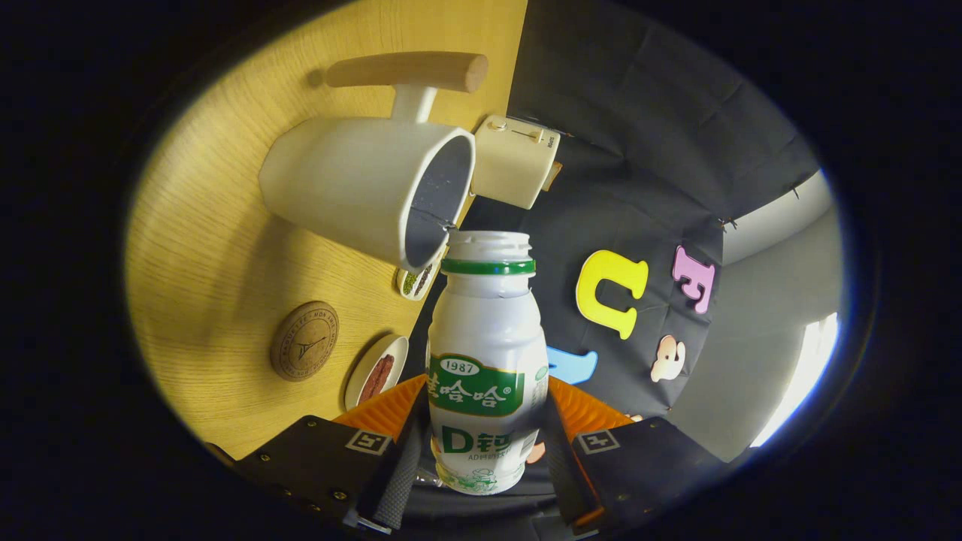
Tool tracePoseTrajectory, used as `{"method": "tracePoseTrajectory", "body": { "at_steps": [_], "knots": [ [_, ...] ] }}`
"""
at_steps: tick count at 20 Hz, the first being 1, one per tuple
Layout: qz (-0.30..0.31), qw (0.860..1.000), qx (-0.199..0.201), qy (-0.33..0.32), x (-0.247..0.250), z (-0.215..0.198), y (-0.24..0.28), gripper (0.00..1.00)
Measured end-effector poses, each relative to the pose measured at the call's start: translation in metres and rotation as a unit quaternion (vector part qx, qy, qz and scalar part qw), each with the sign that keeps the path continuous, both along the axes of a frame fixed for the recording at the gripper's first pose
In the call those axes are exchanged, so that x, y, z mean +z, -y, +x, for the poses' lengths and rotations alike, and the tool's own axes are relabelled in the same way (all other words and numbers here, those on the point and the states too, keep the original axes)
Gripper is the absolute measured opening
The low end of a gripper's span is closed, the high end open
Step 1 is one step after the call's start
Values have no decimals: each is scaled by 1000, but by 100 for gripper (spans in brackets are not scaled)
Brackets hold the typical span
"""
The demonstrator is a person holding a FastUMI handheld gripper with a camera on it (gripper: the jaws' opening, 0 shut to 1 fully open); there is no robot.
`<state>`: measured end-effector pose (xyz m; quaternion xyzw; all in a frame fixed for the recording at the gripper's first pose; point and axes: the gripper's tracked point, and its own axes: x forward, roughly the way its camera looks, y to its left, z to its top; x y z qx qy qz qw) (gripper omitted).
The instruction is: Take the bottle from table, then pour the juice into the cup, finally place the bottle on the coaster
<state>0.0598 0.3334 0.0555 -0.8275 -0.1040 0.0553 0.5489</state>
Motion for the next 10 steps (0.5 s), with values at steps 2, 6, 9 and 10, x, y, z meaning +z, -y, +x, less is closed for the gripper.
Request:
{"method": "tracePoseTrajectory", "body": {
  "at_steps": [2, 6, 9, 10],
  "knots": [
    [-3, 1000, 0, -1, -1, 1, 1, 74],
    [-10, 1000, 0, 2, -1, -1, 2, 75],
    [-13, 1000, 0, 3, -1, 0, 1, 74],
    [-13, 1000, -1, 3, -1, 0, 2, 74]
  ]
}}
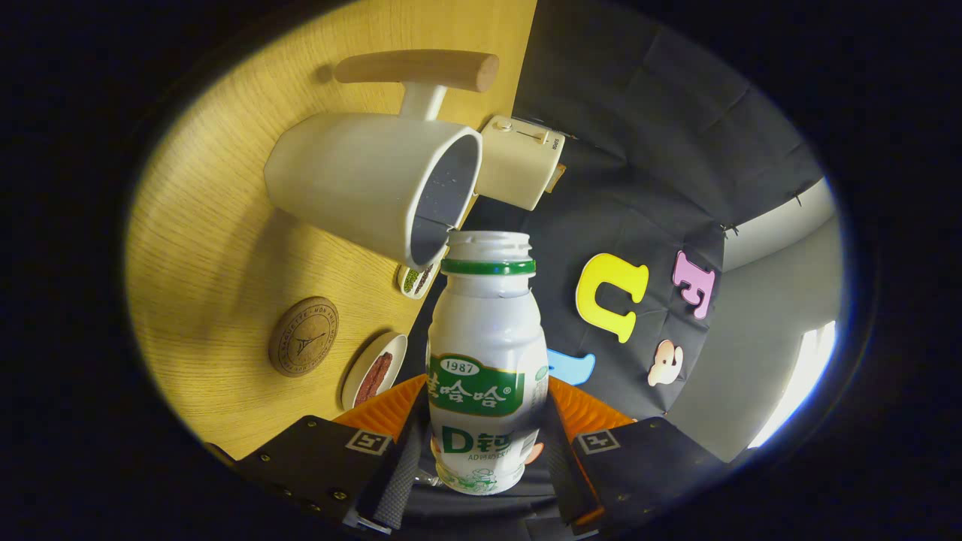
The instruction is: Take the bottle from table, then pour the juice into the cup, finally place the bottle on the coaster
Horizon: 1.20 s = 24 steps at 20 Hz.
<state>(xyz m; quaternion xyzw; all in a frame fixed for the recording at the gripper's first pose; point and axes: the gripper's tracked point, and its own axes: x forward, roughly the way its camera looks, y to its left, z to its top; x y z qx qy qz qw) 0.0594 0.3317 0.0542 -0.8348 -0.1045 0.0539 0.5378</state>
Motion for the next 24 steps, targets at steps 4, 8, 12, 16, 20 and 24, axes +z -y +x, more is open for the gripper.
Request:
{"method": "tracePoseTrajectory", "body": {
  "at_steps": [4, 8, 12, 16, 20, 24],
  "knots": [
    [-1, 1000, 0, 2, -1, 0, 0, 74],
    [-1, 1000, -1, 1, -2, 0, 2, 74],
    [-2, 1000, -1, 1, -4, 1, 1, 74],
    [-2, 1000, -2, 2, -5, 2, 1, 74],
    [-3, 1000, 1, 3, -4, 2, -2, 74],
    [-7, 1000, 4, 6, -2, 1, -5, 74]
  ]
}}
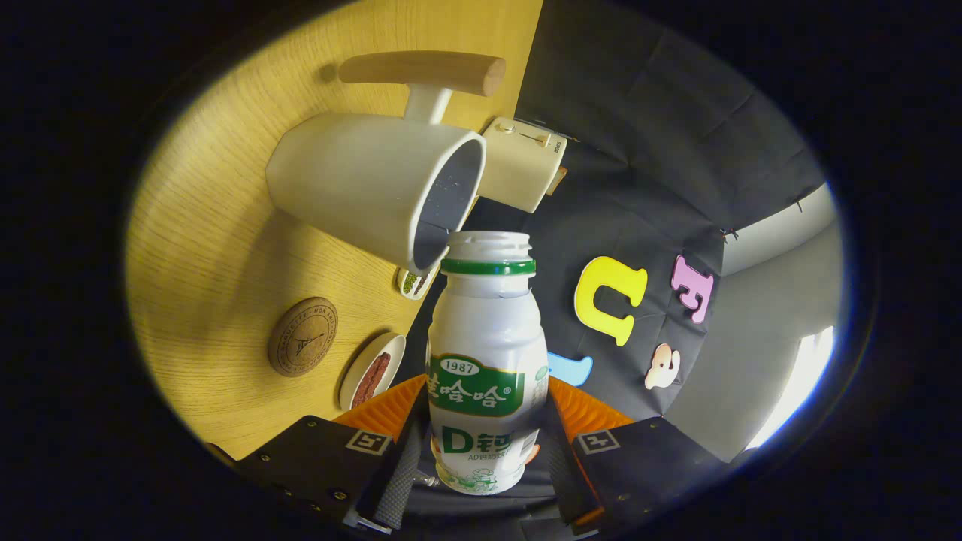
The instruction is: Take the bottle from table, then pour the juice into the cup, finally place the bottle on the coaster
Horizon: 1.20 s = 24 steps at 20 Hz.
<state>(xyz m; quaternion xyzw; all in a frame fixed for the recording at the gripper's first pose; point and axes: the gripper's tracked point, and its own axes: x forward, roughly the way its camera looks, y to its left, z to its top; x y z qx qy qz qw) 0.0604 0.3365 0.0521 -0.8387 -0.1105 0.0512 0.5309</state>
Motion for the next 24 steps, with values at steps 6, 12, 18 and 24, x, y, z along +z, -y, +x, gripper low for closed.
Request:
{"method": "tracePoseTrajectory", "body": {
  "at_steps": [6, 12, 18, 24],
  "knots": [
    [-4, 1000, 0, 3, 1, -1, -1, 74],
    [-5, 1000, -4, 2, 0, -1, 2, 74],
    [-7, 1000, 1, 5, 3, -1, -3, 74],
    [5, 1000, 4, 3, 4, -1, -3, 74]
  ]
}}
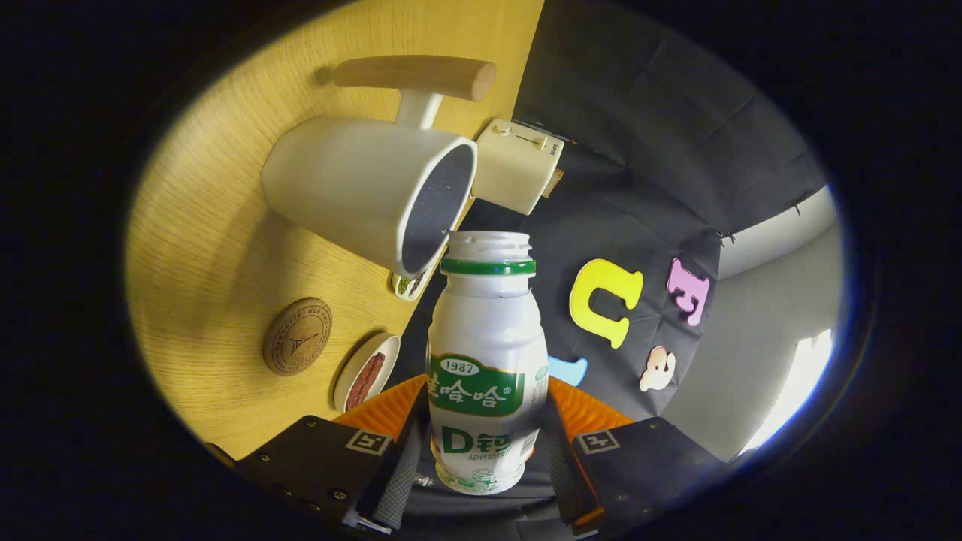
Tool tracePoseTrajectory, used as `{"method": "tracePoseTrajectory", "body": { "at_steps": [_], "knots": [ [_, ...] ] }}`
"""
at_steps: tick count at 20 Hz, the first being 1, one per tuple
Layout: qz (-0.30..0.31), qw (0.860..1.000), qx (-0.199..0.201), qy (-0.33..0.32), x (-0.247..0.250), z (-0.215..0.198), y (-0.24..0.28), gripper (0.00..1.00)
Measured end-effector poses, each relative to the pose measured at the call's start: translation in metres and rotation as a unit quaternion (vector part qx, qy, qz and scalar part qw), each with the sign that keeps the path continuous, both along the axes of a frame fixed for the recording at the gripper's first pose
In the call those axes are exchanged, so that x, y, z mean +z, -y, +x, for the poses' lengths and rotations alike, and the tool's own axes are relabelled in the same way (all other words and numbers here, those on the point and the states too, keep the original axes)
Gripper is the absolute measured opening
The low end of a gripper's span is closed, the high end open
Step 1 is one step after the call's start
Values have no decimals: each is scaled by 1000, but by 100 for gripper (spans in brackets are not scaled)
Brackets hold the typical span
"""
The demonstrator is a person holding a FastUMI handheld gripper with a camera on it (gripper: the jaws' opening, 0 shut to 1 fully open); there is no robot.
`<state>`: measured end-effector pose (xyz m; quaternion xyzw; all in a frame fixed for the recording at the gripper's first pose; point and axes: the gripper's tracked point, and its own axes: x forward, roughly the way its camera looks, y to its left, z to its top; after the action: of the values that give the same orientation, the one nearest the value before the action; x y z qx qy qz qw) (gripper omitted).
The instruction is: Take the bottle from table, then pour the juice into the cup, finally place the bottle on the coaster
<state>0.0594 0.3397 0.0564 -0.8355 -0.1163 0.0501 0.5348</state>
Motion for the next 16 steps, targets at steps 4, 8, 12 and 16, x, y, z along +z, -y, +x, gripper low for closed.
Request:
{"method": "tracePoseTrajectory", "body": {
  "at_steps": [4, 8, 12, 16],
  "knots": [
    [38, 999, -4, -17, 0, 2, 5, 75],
    [67, 997, -8, -32, -1, 4, 7, 75],
    [111, 993, -9, -50, -2, 6, 10, 74],
    [179, 981, -5, -73, 2, 6, 9, 75]
  ]
}}
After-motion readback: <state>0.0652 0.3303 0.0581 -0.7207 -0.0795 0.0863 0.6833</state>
